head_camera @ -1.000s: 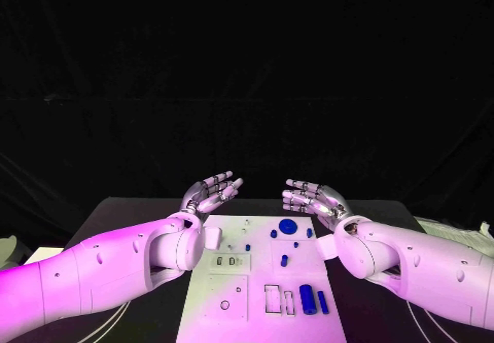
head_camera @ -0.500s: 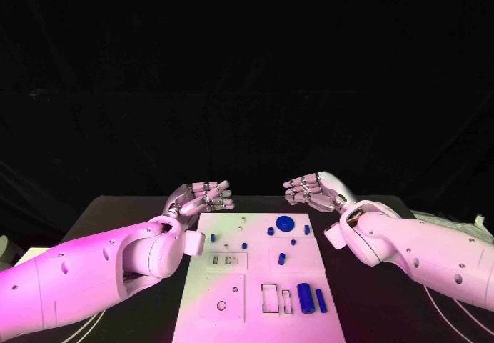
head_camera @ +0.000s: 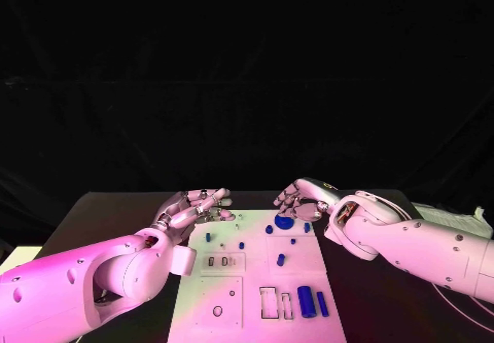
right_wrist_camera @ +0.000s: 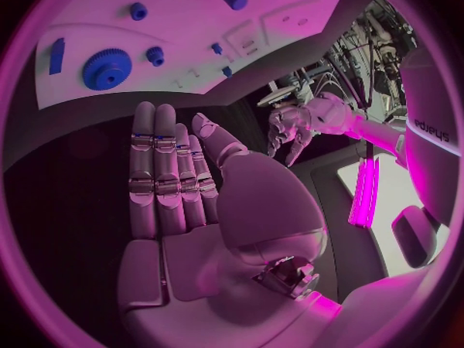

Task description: Assemble the parts on the task board

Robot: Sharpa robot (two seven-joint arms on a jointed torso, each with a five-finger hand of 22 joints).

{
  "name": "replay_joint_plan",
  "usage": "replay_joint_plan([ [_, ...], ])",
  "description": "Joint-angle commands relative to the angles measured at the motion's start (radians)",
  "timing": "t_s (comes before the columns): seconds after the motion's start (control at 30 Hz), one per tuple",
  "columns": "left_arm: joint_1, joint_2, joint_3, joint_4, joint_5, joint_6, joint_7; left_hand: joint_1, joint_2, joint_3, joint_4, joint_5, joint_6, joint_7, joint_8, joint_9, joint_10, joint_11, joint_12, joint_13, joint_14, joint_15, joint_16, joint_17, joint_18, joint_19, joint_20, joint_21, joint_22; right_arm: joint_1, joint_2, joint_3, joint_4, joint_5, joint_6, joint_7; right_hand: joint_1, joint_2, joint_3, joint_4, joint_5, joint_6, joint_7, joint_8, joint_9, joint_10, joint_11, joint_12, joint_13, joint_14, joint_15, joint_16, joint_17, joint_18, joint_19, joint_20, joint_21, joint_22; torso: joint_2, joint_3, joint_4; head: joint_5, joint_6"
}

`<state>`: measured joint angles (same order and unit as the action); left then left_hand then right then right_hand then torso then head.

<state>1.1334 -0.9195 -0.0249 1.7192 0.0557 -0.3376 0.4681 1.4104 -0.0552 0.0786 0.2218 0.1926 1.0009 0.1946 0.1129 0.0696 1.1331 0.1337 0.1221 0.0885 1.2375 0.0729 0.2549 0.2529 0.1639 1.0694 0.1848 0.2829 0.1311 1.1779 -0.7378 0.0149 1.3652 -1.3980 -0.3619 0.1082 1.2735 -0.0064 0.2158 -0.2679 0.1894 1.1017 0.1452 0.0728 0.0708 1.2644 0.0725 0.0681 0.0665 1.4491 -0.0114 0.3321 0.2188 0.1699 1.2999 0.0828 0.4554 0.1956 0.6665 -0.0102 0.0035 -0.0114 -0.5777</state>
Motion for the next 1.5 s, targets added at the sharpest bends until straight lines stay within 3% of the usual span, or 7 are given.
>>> replay_joint_plan([
  [0.03,0.004,-0.006,0.003,0.024,0.003,0.030,-0.002,0.002,0.004,-0.003,-0.007,-0.006,0.006,0.001,-0.008,-0.001,0.004,-0.001,-0.009,-0.001,0.009,-0.001,0.008,0.011,0.019,0.013,-0.001,0.005,0.002,0.008,0.002,0.001,0.010,-0.240,0.085,-0.127,-0.010,-0.015,0.002,0.014,-0.005,0.011,-0.006,-0.008,-0.002,0.008,-0.006,-0.007,-0.001,0.062,-0.012,0.085,0.058,0.009,0.037,-0.016,0.053,0.028,0.030,-0.0009,0.0109,-0.003,0.008],
  [0.33,0.010,-0.035,0.007,0.083,0.003,0.025,-0.004,-0.001,0.002,-0.008,-0.011,-0.006,0.002,0.004,-0.018,-0.002,-0.002,0.001,-0.023,-0.001,0.010,-0.001,0.020,0.032,0.018,0.020,-0.003,0.008,0.004,0.025,0.014,0.001,0.032,-0.306,0.135,-0.161,-0.029,-0.043,0.055,0.043,0.000,0.003,-0.006,-0.010,-0.002,-0.038,-0.005,-0.003,-0.001,0.055,-0.012,0.343,0.253,0.007,0.060,-0.019,0.196,0.119,0.067,0.0009,0.0190,-0.007,0.016],
  [0.47,0.015,-0.044,0.008,0.098,0.003,0.022,-0.005,-0.003,0.002,-0.010,-0.013,-0.006,0.000,0.006,-0.023,-0.002,-0.006,0.003,-0.030,-0.001,0.011,-0.001,0.028,0.043,0.018,0.024,-0.003,0.009,0.005,0.030,0.019,0.001,0.037,-0.320,0.161,-0.168,-0.030,-0.058,0.079,0.061,-0.002,0.001,-0.004,-0.009,-0.002,-0.066,-0.001,-0.004,-0.001,0.057,-0.008,0.530,0.445,-0.012,0.072,-0.016,0.363,0.303,0.078,0.0014,0.0204,-0.007,0.017],
  [0.67,0.024,-0.053,0.008,0.108,0.003,0.020,-0.005,-0.004,0.002,-0.012,-0.015,-0.006,-0.002,0.007,-0.027,-0.002,-0.010,0.004,-0.035,-0.002,0.008,0.000,0.032,0.050,0.017,0.025,-0.003,0.009,0.005,0.033,0.024,0.001,0.036,-0.333,0.187,-0.174,-0.021,-0.071,0.111,0.087,-0.003,0.005,-0.005,-0.008,0.000,-0.074,0.003,-0.005,-0.002,0.051,-0.003,0.692,0.613,-0.029,0.066,-0.009,0.525,0.482,0.090,0.0018,0.0217,-0.007,0.018],
  [1.2,0.038,-0.068,0.009,0.123,0.003,0.017,-0.007,-0.004,0.004,-0.012,-0.018,-0.005,-0.004,0.009,-0.030,-0.002,-0.014,0.006,-0.041,-0.002,0.005,0.001,0.036,0.058,0.017,0.025,-0.003,0.009,0.006,0.033,0.055,0.001,0.001,-0.350,0.217,-0.179,-0.015,-0.081,0.142,0.117,-0.006,0.004,-0.003,-0.008,0.000,-0.081,0.007,-0.006,-0.003,0.045,-0.002,0.775,0.694,-0.037,0.051,0.000,0.616,0.577,0.112,0.0031,0.0283,-0.011,0.024],
  [1.5,0.042,-0.074,0.009,0.125,0.003,0.016,-0.011,-0.005,0.004,-0.014,-0.020,-0.006,-0.006,0.011,-0.033,-0.002,-0.018,0.008,-0.045,-0.002,0.002,0.002,0.039,0.064,0.017,0.026,-0.003,0.009,0.006,0.033,0.064,0.001,-0.007,-0.351,0.229,-0.180,-0.007,-0.077,0.166,0.133,-0.015,0.010,-0.004,-0.007,0.001,-0.073,0.005,-0.005,-0.002,0.045,-0.002,0.807,0.725,-0.040,0.047,0.001,0.652,0.615,0.122,0.0019,0.0307,-0.013,0.028],
])
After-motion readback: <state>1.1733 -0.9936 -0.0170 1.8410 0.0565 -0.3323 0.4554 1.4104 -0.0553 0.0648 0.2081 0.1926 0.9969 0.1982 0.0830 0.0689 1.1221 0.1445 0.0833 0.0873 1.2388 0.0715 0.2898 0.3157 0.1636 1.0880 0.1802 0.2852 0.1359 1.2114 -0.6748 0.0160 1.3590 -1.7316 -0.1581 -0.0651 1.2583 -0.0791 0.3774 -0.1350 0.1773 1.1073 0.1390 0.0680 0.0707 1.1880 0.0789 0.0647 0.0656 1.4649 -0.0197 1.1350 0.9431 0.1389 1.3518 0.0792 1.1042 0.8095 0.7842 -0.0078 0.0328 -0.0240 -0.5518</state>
